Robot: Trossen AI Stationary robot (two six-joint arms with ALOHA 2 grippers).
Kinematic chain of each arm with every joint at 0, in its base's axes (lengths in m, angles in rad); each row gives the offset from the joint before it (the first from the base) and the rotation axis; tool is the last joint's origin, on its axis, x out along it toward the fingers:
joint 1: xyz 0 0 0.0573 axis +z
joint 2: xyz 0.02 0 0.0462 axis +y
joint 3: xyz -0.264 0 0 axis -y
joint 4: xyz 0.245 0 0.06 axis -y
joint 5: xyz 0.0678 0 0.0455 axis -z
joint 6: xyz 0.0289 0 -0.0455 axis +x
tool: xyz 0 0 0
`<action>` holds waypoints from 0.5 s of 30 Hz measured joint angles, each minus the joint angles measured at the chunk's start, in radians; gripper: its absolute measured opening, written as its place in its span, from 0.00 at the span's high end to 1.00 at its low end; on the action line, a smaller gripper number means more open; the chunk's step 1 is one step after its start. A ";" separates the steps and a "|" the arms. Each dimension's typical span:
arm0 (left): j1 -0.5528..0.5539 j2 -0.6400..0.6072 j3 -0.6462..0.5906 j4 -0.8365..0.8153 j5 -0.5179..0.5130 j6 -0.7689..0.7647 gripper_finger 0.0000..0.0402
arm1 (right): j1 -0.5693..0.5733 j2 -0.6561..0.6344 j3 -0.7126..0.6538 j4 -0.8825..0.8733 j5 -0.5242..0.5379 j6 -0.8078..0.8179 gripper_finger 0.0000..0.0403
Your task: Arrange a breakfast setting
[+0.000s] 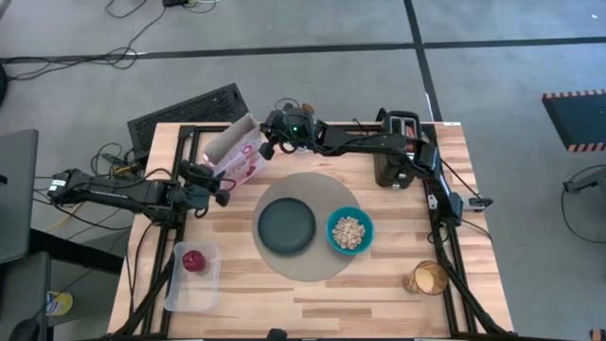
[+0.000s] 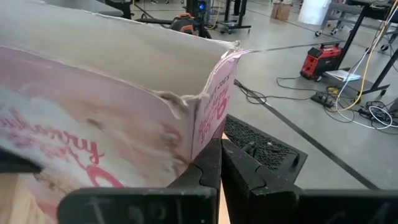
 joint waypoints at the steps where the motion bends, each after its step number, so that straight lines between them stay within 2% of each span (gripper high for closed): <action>1: 0.000 0.000 0.000 0.000 0.015 -0.002 0.77 | 0.000 0.000 0.000 0.000 0.001 0.000 0.92; 8: 0.000 0.000 0.000 0.001 0.138 -0.011 0.60 | -0.006 0.000 0.000 -0.002 0.001 0.000 0.91; 15: 0.000 0.001 0.091 -0.138 0.220 -0.062 0.58 | -0.006 0.000 0.000 -0.005 0.001 0.000 0.92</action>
